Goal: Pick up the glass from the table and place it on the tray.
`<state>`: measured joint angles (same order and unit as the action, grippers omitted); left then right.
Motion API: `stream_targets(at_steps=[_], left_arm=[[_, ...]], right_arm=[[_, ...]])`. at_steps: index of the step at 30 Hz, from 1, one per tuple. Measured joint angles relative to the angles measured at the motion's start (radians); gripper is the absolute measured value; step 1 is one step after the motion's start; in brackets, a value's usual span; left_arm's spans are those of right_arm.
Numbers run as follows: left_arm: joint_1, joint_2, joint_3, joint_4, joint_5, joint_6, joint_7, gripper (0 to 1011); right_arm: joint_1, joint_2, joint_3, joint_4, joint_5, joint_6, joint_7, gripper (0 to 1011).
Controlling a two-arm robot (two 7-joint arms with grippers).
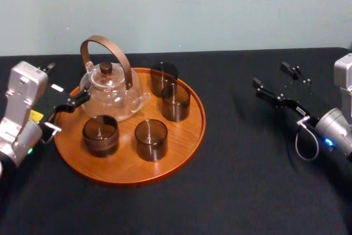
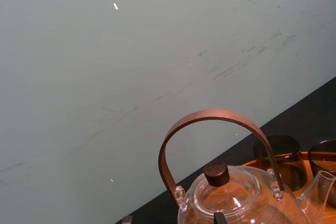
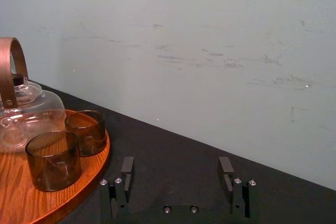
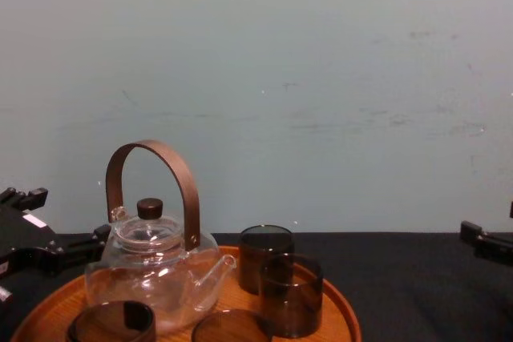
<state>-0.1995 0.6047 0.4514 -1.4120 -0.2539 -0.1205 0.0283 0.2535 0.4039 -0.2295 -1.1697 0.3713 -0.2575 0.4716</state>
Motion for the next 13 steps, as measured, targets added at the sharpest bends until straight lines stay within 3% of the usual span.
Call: stream_targets(at_steps=[13], left_arm=[[0.000, 0.000, 0.000, 0.000, 0.000, 0.000, 0.000, 1001]], right_arm=[[0.000, 0.000, 0.000, 0.000, 0.000, 0.000, 0.000, 1002]])
